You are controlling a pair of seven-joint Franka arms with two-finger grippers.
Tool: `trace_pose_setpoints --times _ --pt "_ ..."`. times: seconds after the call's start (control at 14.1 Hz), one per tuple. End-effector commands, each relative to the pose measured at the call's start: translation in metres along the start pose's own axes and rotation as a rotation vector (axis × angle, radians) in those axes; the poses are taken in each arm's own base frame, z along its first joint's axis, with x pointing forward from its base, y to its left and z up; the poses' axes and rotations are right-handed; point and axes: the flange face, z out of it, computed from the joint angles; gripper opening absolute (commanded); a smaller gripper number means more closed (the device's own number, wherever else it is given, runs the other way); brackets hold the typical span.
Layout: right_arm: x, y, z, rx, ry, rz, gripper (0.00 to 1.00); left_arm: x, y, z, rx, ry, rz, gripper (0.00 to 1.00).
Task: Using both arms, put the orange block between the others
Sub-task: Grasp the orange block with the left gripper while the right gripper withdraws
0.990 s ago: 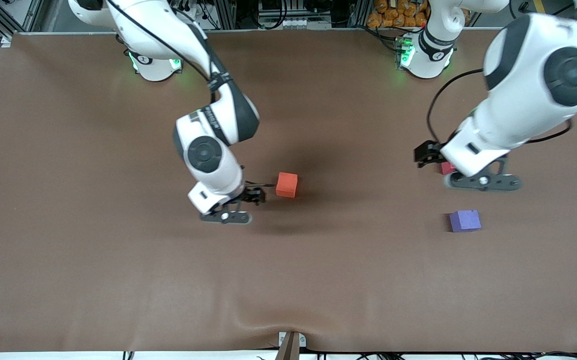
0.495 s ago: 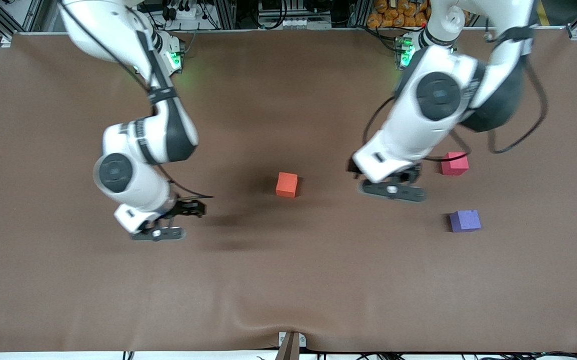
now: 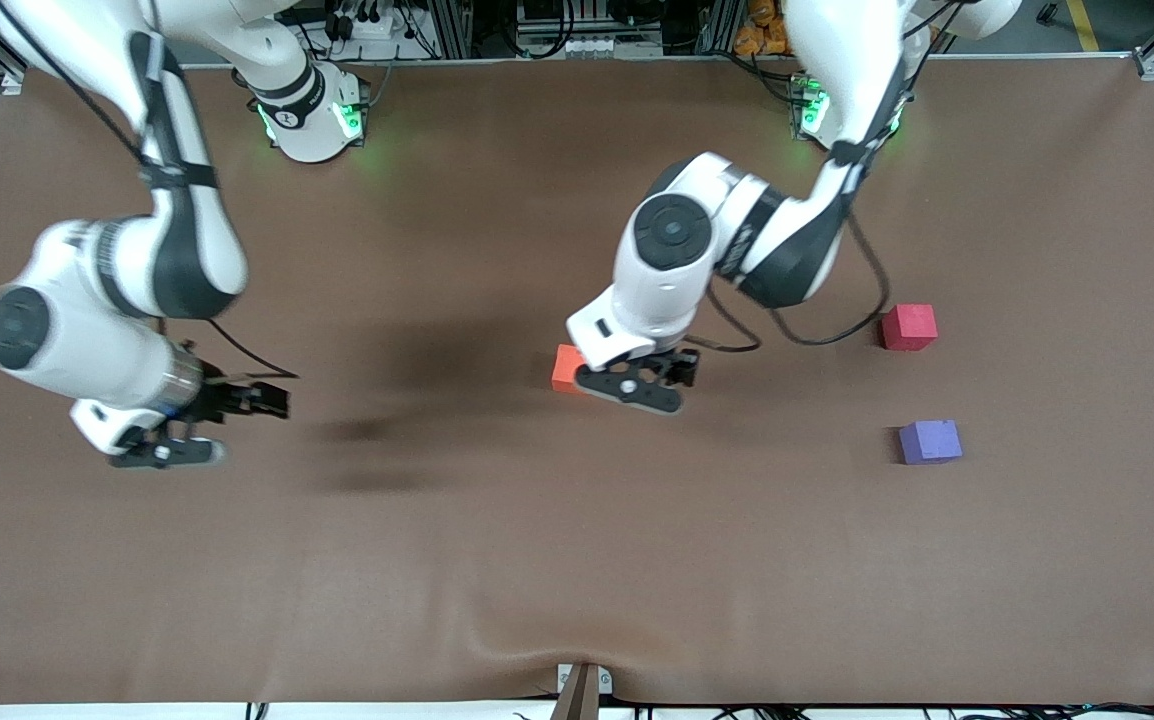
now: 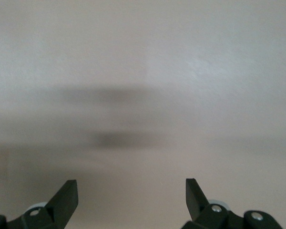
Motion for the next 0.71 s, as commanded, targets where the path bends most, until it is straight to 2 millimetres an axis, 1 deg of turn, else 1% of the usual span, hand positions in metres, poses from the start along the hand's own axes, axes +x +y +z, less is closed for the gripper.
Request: trace_pose_setpoints --times 0.0,0.07,0.21,0.28,0.42,0.49,0.57,0.64 --pt "-0.023 0.007 -0.025 0.037 -0.006 -0.009 1.0 0.005 0.032 0.026 -0.018 0.027 -0.039 1.0" --pt "-0.026 0.006 -0.03 0.041 -0.02 -0.008 1.0 0.004 0.039 0.036 -0.026 0.038 -0.029 1.0" --pt "-0.032 0.009 -0.042 0.033 -0.023 -0.013 1.0 -0.008 0.06 0.056 -0.023 0.022 -0.012 1.0" --pt "-0.033 0.014 -0.047 0.012 -0.021 -0.015 1.0 -0.012 0.066 0.062 -0.018 0.014 -0.01 1.0" --pt "-0.037 0.016 -0.055 -0.003 -0.023 -0.022 1.0 -0.018 0.065 0.081 -0.003 -0.013 -0.026 1.0" --pt "-0.039 0.015 -0.061 0.0 -0.023 -0.024 1.0 -0.021 0.068 0.091 0.003 -0.025 -0.05 1.0" --pt "-0.042 0.017 -0.064 0.003 -0.029 -0.022 1.0 -0.028 0.079 0.104 0.012 -0.035 -0.072 1.0" --pt "-0.044 0.018 -0.068 0.004 -0.029 -0.02 1.0 -0.031 0.084 0.109 0.01 -0.028 -0.082 1.0"
